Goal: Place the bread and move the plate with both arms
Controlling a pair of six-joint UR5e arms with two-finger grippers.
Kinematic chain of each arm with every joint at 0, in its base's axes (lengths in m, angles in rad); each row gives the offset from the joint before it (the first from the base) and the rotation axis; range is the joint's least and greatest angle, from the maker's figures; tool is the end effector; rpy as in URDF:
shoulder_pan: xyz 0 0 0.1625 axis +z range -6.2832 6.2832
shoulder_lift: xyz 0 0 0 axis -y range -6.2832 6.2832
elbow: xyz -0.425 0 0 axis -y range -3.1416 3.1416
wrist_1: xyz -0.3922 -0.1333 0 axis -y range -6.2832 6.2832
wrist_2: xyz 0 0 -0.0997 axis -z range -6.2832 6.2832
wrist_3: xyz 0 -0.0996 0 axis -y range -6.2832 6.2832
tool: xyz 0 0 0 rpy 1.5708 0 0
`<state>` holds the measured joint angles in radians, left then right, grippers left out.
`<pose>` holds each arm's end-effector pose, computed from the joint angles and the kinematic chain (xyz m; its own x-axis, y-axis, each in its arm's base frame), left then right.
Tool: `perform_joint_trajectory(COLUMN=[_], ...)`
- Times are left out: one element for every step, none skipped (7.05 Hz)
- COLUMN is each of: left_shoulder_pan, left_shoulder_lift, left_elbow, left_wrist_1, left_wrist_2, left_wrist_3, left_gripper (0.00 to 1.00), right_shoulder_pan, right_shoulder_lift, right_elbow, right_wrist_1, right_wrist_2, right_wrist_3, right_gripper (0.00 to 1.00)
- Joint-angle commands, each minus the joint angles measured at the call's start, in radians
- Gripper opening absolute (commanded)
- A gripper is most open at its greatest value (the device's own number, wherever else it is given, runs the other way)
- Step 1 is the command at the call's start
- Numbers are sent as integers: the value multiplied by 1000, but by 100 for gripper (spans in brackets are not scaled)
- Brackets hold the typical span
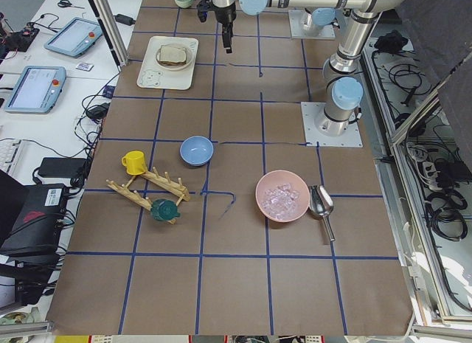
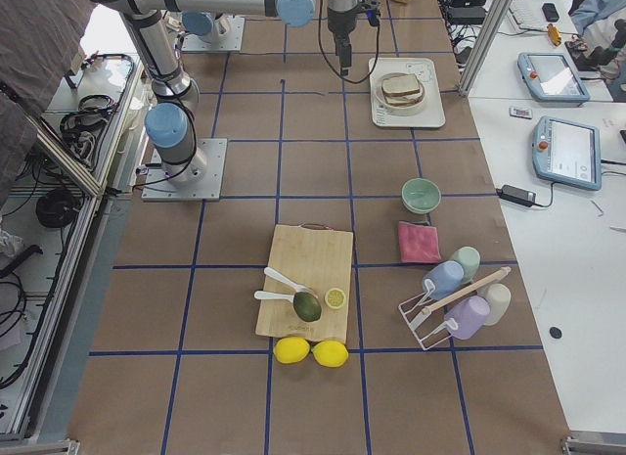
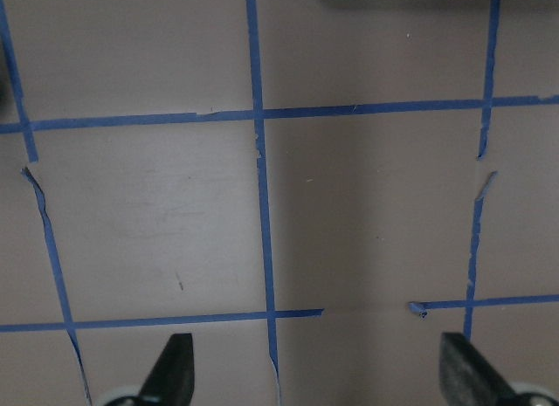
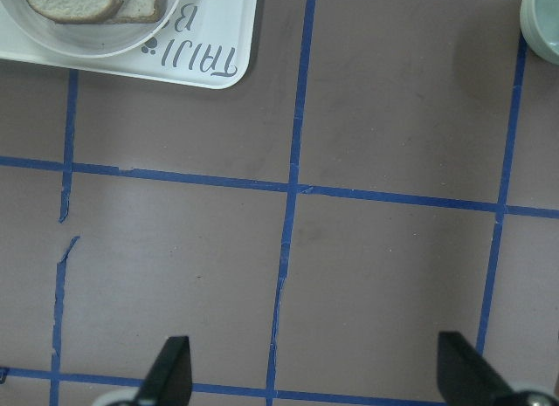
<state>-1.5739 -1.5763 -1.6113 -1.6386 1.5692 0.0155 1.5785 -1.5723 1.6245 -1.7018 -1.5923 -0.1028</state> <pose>-0.1350 -0.4815 0.4592 -0.9998 0.0183 0.0033 0.0186 0.9934 0.1135 0.1350 -0.4972 0.4756 -0.9937 -0.1083 0.0294 -0.1102 0.9910 -0.0761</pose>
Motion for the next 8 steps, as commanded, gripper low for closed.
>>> perform_joint_trajectory(left_shoulder_pan=[14,14,14,15,15,15,14,14], left_shoulder_lift=[25,27,30,29,29,30,30,30], left_elbow=[-56,-56,-56,-58,-58,-56,-56,-56], left_wrist_1=[72,91,91,91,91,91,91,92], left_wrist_2=[5,3,3,3,3,3,2,-3], left_wrist_3=[3,3,3,4,4,3,3,3], left_gripper=[100,100,100,100,100,100,100,100], right_shoulder_pan=[0,0,0,0,0,0,0,0], right_shoulder_lift=[0,0,0,0,0,0,-2,-2], right_elbow=[0,0,0,0,0,0,0,0], right_wrist_1=[-1,-2,-4,-4,-4,-4,-4,-4], right_wrist_2=[2,0,2,2,2,2,2,2], right_wrist_3=[0,0,-2,-2,-2,-2,-3,-9], right_gripper=[100,100,100,100,100,100,100,100])
